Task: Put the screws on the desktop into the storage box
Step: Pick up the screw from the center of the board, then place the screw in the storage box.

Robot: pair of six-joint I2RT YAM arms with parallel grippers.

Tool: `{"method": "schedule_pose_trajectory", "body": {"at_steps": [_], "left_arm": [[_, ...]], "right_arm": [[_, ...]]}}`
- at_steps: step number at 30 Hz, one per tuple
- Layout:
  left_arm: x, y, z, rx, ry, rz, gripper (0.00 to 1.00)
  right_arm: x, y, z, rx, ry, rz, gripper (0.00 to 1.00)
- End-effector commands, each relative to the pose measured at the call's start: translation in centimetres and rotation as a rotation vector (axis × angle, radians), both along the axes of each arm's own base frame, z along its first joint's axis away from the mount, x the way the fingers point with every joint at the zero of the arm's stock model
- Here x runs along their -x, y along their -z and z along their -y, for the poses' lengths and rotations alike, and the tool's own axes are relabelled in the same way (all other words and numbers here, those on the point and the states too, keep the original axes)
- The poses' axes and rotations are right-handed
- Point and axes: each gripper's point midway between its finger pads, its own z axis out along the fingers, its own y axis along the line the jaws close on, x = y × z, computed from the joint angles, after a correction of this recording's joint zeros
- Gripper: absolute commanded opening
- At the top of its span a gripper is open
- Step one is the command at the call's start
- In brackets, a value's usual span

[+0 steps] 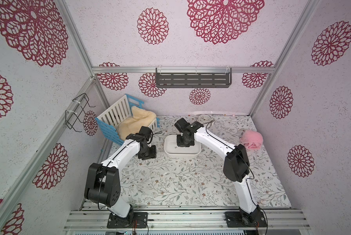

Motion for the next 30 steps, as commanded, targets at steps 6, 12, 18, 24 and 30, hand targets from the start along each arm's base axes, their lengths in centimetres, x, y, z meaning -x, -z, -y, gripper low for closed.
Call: {"method": "schedule_pose_trajectory", "body": {"at_steps": [6,12,18,24,30], "left_arm": [[-0.6,-0.8,-0.9,0.021,-0.024,0.039,0.42],[-0.8,-1.4,-1.4,0.018,-0.037,0.058,0.42],[-0.7,-1.0,-1.6,0.004,-0.042,0.049,0.42],[-0.7,-0.8,-1.6,0.006,-0.042,0.042,0.42],[-0.7,-0.6,-1.8,-0.003,-0.044,0.039,0.42]], "right_arm": [[-4.4,2.0,-1.7,-0.033,-0.009,-0.027,0.05],[-4.3,3.0,-1.9,-0.039,-0.017,-0.041,0.05],[-3.9,4.8,-1.7,-0.015,-0.023,-0.075,0.07],[-4.0,5.2,-2.5,-0.041,-0.022,-0.076,0.13],[-3.8,3.7,-2.6,-0.045,-0.022,-0.052,0.32]]}}
